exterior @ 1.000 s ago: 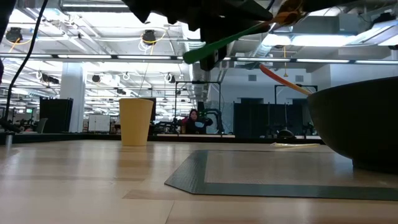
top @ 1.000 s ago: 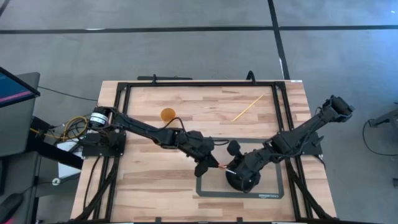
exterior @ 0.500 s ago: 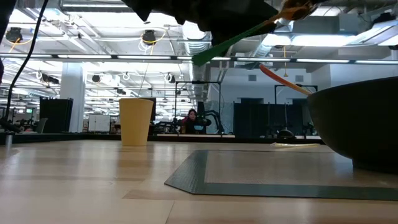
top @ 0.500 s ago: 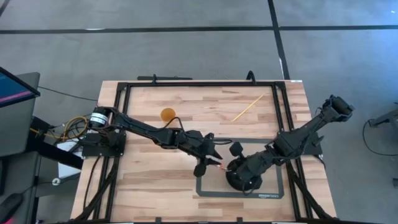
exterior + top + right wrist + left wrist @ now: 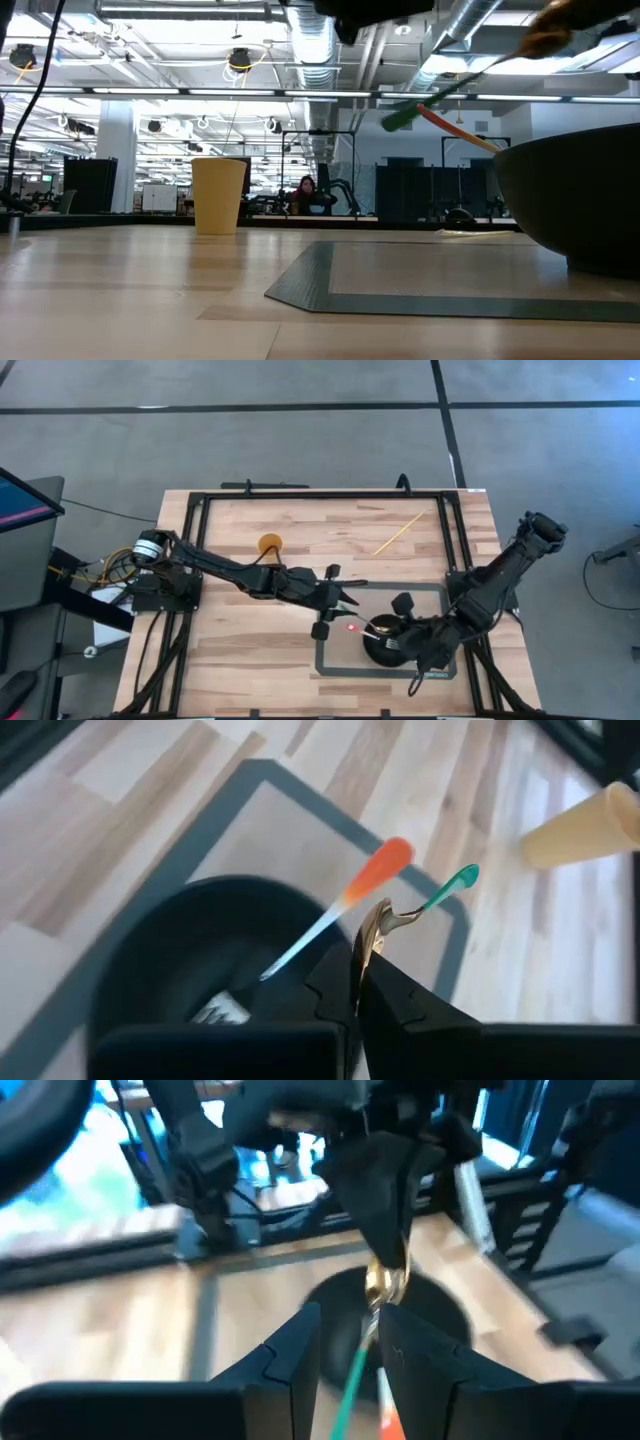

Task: Pick & Place Utensil
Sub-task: Put the gold green spoon into the black bowl on the table placemat

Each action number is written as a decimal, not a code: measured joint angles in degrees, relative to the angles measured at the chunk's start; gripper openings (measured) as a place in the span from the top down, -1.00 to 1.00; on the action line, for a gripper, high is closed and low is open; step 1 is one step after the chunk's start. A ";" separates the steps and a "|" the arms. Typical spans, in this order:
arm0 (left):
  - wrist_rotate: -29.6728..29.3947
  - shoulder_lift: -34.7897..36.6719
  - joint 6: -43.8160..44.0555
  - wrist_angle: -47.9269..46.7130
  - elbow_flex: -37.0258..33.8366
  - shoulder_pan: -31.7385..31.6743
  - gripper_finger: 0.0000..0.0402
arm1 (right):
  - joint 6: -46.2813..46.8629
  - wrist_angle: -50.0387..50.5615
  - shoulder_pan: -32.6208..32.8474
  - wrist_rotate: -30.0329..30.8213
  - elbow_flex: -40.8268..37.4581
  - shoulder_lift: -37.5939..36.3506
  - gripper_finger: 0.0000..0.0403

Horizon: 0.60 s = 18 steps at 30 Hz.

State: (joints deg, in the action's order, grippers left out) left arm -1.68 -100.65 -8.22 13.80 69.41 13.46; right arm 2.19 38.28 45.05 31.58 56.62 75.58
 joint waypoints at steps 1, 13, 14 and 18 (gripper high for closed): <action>-1.01 0.14 -2.05 0.32 0.02 0.41 0.47 | 1.00 0.32 0.62 0.01 0.00 0.01 1.00; -3.05 -2.26 -9.36 -0.43 -0.04 2.61 0.47 | 1.93 0.47 9.15 12.07 0.00 0.01 1.00; -3.21 -2.26 -9.36 -0.59 -0.04 2.61 0.47 | 1.95 0.30 9.59 12.37 0.00 0.01 1.00; -4.52 -2.26 -9.36 -1.06 -0.04 2.48 0.47 | 1.97 0.29 11.04 15.35 0.00 0.01 1.00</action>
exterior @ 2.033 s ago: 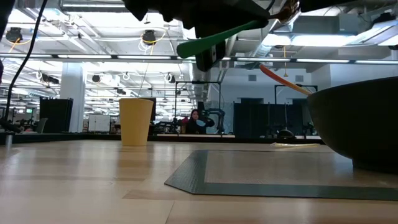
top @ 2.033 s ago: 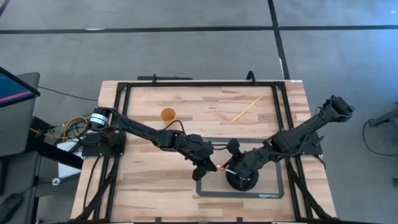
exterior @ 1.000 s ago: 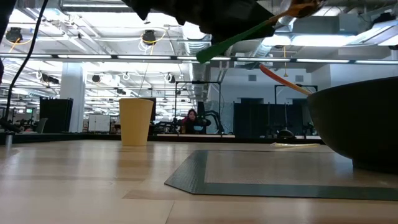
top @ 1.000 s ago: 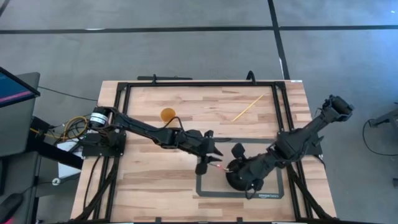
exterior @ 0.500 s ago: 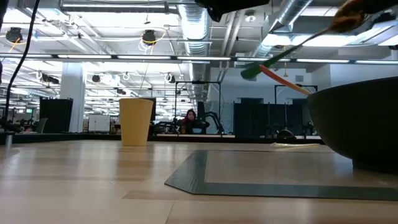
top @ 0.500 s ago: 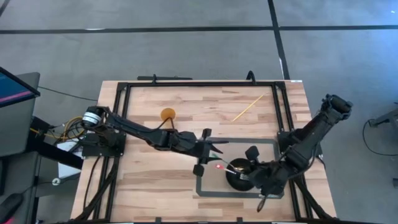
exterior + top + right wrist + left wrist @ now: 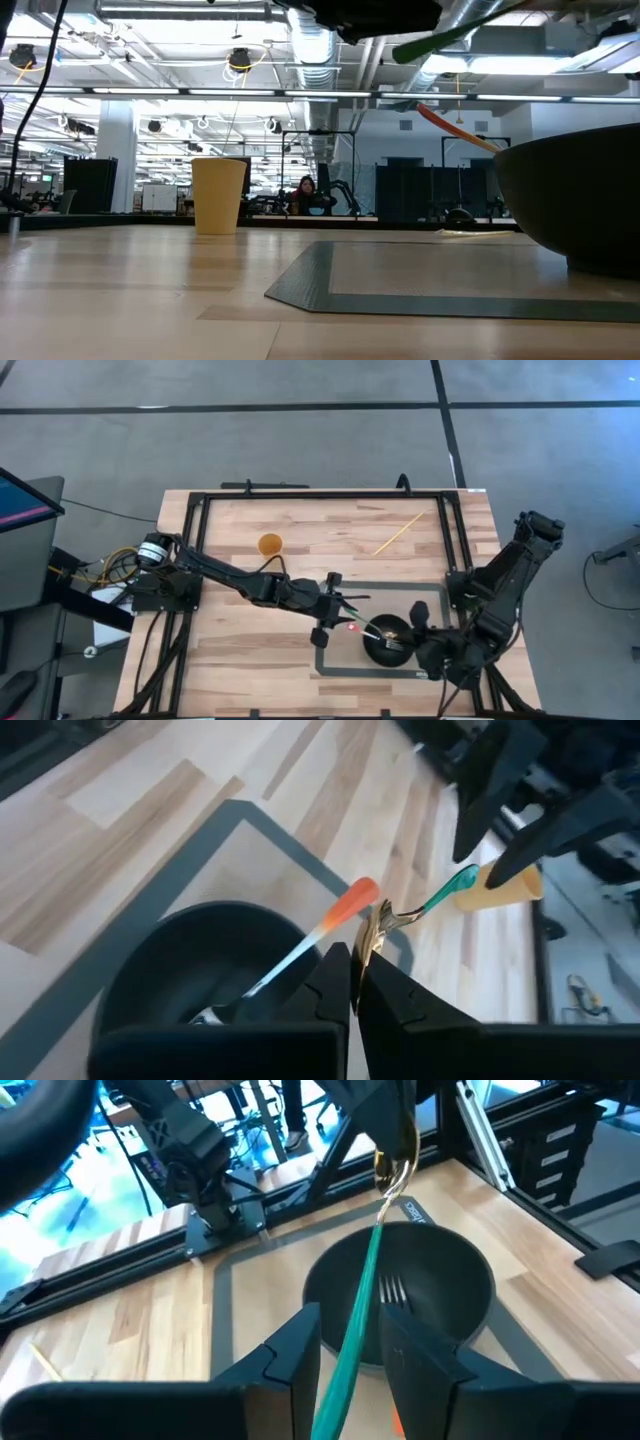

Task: Pick & Place Utensil
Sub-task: Put the gold green spoon into the black bowl on the table placemat

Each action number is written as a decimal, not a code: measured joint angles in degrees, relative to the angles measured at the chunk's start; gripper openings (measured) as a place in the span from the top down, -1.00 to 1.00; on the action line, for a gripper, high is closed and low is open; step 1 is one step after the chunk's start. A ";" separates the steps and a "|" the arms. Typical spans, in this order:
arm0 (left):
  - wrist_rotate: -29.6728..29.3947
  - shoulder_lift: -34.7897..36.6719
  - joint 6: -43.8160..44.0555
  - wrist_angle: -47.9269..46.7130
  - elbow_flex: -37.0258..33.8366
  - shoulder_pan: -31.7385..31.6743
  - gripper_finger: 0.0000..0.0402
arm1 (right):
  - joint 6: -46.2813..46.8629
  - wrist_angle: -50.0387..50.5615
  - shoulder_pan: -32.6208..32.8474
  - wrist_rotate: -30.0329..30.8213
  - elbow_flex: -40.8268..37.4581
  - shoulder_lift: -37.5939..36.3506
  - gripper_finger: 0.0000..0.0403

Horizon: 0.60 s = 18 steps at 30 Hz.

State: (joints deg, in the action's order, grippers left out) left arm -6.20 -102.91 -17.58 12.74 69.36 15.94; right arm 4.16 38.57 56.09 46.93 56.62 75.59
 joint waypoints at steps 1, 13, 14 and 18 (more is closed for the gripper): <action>-0.02 0.00 0.00 -0.13 0.00 -0.02 0.47 | 0.00 -0.04 0.36 0.75 0.00 0.00 1.00; -0.02 0.00 -0.63 -2.00 0.00 0.02 0.53 | -0.04 -1.75 1.27 2.02 -0.02 0.02 1.00; 0.23 0.00 -0.65 -2.00 0.00 0.02 0.56 | -0.04 -1.76 1.27 2.07 0.00 0.02 1.00; 2.21 0.00 -1.14 -2.06 0.00 0.01 0.73 | -0.04 -1.77 1.29 2.21 0.00 0.02 1.00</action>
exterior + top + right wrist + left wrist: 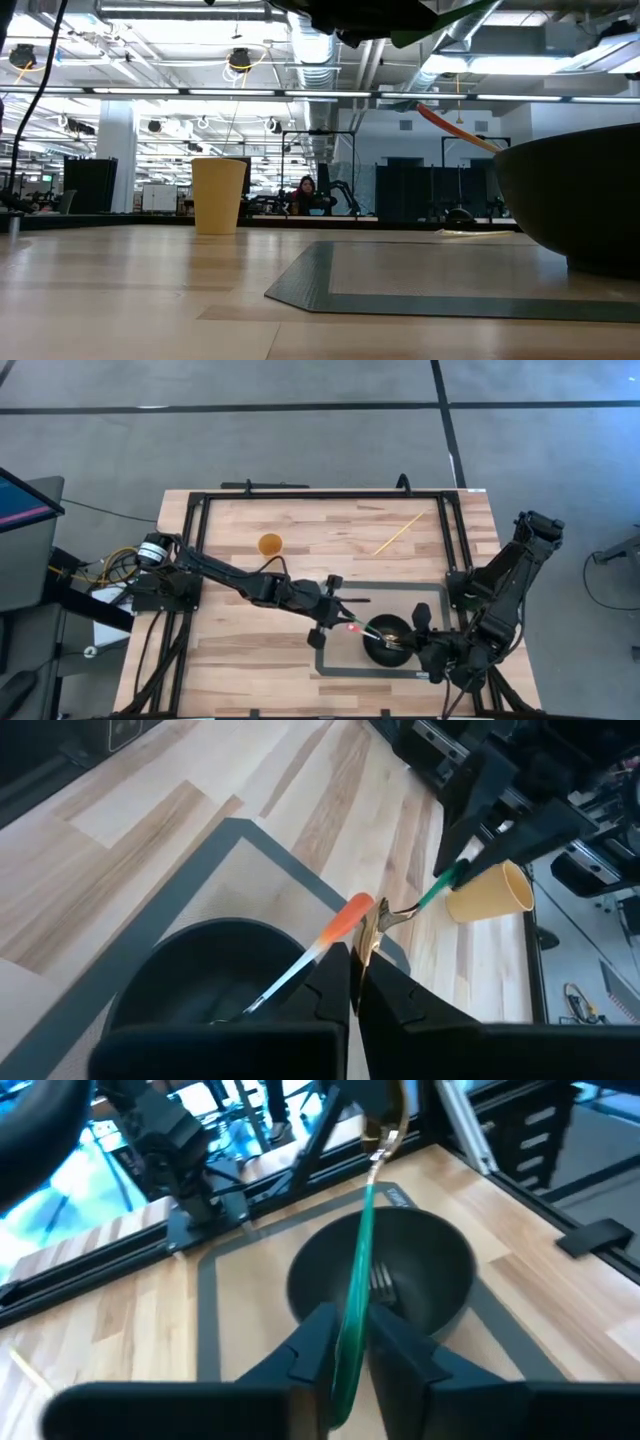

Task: Pick & Place Utensil
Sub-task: Put the gold green spoon into the black bowl on the table placemat

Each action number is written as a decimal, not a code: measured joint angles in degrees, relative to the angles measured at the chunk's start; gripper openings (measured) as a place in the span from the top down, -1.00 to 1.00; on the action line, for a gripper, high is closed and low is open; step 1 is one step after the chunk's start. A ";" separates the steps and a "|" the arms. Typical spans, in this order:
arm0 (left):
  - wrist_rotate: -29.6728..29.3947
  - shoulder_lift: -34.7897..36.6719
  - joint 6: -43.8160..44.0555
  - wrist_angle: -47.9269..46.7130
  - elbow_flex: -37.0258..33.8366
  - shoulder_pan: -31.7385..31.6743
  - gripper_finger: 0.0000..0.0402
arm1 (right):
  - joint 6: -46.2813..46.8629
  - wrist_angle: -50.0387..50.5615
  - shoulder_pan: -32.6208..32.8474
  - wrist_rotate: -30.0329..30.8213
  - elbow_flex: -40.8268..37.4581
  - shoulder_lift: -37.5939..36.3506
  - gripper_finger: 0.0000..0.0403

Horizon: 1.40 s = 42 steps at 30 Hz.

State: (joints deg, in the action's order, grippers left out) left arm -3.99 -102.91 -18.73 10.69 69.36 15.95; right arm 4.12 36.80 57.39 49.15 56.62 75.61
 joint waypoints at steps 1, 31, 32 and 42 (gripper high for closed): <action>0.45 0.00 -0.86 -0.20 0.00 0.06 0.79 | -0.02 0.00 0.02 0.00 0.00 0.00 1.00; -20.05 -0.02 -15.51 0.09 -0.04 8.64 0.96 | 17.44 0.48 -2.45 -1.11 -0.02 0.02 0.65; -20.29 -0.02 -15.50 -0.20 -0.04 8.84 0.96 | 17.81 0.52 -2.76 -1.30 -0.02 0.02 0.63; -24.31 -0.04 -15.53 -8.34 0.00 11.11 0.96 | 18.01 0.52 -6.38 -5.41 -0.04 0.07 0.36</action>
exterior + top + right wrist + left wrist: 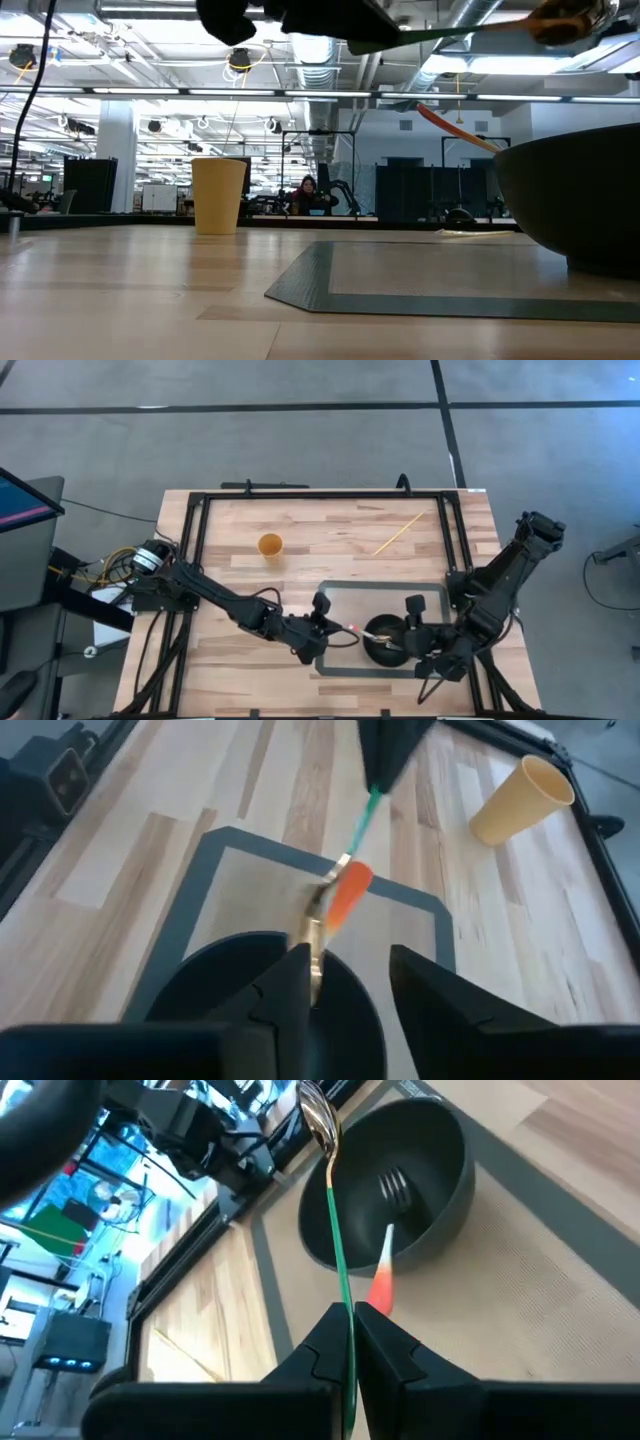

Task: Pick & Place Utensil
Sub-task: Put the gold green spoon into the black bowl on the table placemat

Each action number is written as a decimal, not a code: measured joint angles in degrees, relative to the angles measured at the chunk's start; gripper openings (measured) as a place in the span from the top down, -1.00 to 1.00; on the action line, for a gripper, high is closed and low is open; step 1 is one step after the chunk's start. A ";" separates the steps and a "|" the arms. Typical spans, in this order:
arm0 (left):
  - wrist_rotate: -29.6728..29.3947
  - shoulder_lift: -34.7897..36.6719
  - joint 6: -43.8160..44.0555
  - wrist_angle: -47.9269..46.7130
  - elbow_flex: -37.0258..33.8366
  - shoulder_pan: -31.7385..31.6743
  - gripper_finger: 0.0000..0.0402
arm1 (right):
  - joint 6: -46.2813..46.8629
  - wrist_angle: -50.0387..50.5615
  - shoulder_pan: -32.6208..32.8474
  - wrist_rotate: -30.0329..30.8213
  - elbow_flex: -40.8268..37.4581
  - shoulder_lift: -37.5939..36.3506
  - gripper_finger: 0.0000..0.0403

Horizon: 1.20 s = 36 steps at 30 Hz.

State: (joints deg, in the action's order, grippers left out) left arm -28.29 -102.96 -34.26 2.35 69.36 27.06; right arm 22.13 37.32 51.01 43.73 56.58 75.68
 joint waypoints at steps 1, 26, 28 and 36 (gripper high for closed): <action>0.01 0.00 -0.01 -0.02 0.00 0.19 0.96 | 0.00 0.00 -0.53 -0.27 0.00 0.00 0.32; -1.68 -1.03 -41.10 -3.84 3.67 1.10 0.96 | -0.20 12.36 -8.84 -0.38 0.00 -0.02 0.06; -2.27 -2.17 -46.71 -3.81 3.67 0.47 0.96 | -0.17 12.97 -9.79 -0.38 0.00 -0.02 0.08; -11.56 -8.40 -67.46 2.70 3.65 -1.98 0.96 | -0.13 13.00 -13.10 -0.38 0.00 -0.02 0.16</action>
State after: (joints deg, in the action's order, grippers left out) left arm -39.85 -111.36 -101.72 5.05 73.01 25.08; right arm 22.00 50.33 37.90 43.35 56.58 75.66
